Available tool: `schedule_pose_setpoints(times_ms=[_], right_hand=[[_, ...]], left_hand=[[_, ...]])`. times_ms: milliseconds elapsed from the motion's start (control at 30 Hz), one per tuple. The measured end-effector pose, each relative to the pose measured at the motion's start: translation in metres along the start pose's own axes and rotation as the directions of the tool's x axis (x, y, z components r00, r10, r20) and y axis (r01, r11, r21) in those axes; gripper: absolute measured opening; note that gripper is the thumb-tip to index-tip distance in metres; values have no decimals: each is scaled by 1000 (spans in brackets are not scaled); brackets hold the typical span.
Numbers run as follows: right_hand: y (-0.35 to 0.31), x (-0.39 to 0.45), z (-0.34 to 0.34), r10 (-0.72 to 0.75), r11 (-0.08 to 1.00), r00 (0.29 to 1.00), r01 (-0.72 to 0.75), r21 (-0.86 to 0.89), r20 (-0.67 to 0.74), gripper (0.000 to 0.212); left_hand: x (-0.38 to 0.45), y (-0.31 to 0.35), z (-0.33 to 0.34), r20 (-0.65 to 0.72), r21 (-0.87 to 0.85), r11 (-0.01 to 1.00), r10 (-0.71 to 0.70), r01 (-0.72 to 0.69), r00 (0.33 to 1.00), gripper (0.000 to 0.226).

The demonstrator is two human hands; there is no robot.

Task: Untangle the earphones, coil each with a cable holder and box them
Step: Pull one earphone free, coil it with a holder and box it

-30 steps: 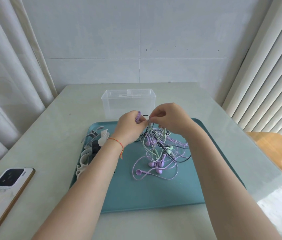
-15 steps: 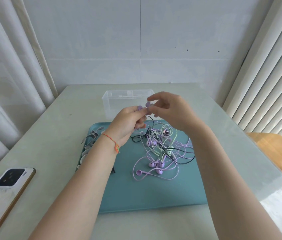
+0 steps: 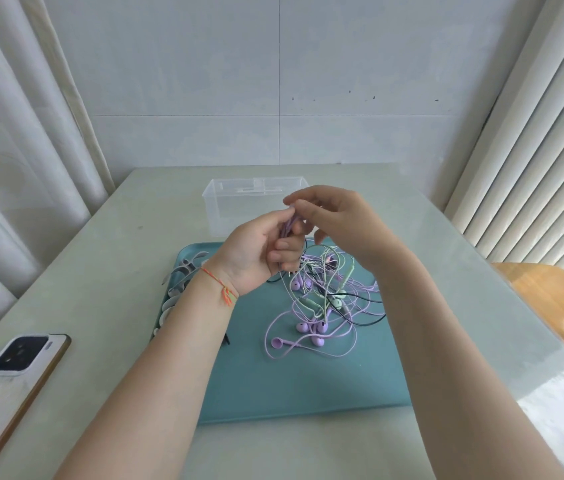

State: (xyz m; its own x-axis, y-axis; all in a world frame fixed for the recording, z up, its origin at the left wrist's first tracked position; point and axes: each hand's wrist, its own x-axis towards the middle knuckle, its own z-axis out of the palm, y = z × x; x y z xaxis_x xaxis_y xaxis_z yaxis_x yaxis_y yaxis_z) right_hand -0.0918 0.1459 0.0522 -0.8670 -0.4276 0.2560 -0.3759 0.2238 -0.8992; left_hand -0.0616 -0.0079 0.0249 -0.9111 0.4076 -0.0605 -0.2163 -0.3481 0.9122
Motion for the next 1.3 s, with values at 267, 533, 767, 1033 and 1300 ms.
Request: schedule_pose_setpoints(times_ms=[267, 533, 767, 1033, 1300], right_hand=[[1, -1, -5, 38, 988, 987, -14, -152, 159, 17], [2, 2, 2, 17, 937, 993, 26, -347, 119, 14], [3, 0, 9, 5, 902, 994, 44, -430, 113, 16], [1, -1, 18, 43, 862, 978, 67, -502, 204, 13], [1, 0, 17, 58, 871, 985, 30, -491, 162, 9]], left_hand=[[-1, 2, -5, -2, 138, 987, -86, 86, 996, 32], [6, -4, 1, -326, 333, 921, -88, 202, 941, 40], [6, -3, 3, -512, 382, 904, 34, 192, 858, 30], [1, 1, 2, -458, 447, 869, 20, 211, 888, 32], [5, 1, -10, -413, 322, 938, 13, 132, 911, 23]])
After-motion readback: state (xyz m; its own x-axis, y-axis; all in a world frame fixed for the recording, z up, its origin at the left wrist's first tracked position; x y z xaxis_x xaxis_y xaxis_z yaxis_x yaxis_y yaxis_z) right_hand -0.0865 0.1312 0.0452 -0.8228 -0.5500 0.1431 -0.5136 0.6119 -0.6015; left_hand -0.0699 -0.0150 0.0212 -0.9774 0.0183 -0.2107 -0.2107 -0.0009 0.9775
